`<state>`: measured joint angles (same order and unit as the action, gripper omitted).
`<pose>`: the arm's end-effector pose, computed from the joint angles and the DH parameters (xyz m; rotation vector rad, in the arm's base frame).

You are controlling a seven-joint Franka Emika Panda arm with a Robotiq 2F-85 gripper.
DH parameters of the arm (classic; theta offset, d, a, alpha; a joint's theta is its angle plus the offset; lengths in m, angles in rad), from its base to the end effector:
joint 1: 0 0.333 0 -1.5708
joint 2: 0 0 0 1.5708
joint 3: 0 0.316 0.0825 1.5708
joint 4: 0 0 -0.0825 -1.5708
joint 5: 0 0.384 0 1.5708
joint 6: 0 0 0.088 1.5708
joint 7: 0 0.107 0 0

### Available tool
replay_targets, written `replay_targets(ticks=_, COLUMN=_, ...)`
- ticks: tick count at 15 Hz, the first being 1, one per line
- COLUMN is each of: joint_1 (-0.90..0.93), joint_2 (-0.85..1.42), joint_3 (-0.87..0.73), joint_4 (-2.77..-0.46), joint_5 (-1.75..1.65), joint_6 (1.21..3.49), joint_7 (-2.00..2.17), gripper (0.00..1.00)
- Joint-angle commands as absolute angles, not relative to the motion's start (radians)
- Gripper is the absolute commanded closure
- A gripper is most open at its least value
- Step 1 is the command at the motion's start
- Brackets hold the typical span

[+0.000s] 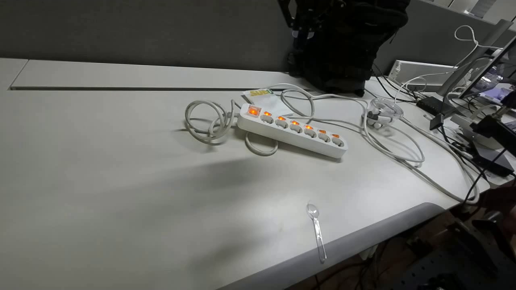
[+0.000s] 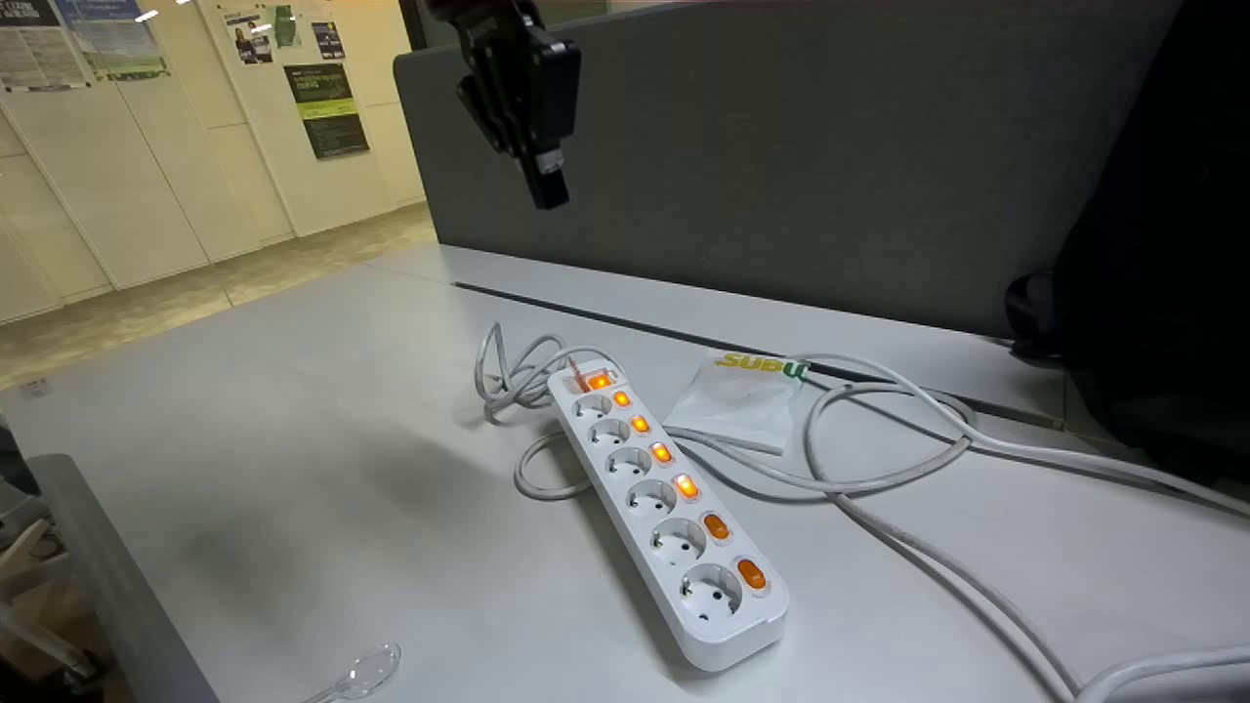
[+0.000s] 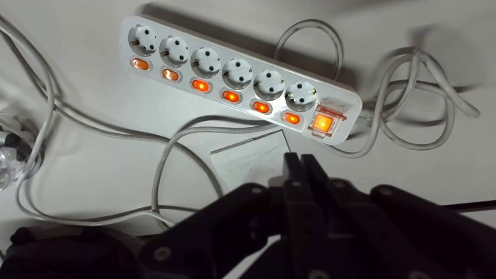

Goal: Turn off the second last switch to the left

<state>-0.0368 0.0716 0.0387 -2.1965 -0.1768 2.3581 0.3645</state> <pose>0.5496 -0.0014 0.3605 3.0056 -0.3670 0.1694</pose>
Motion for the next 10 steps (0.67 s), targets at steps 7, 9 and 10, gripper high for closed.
replay_targets(ticks=7, joint_1=-0.017, joint_2=0.163, joint_3=-0.028, joint_4=-2.159, joint_5=-0.082, joint_6=2.359, joint_7=0.369, gripper=0.99)
replay_targets(ticks=9, joint_1=-0.015, joint_2=0.163, joint_3=-0.027, joint_4=-2.159, joint_5=-0.082, joint_6=2.359, joint_7=0.369, gripper=0.99)
replay_targets(ticks=10, joint_1=-0.014, joint_2=0.163, joint_3=-0.027, joint_4=-2.159, joint_5=-0.082, joint_6=2.359, joint_7=0.369, gripper=0.99)
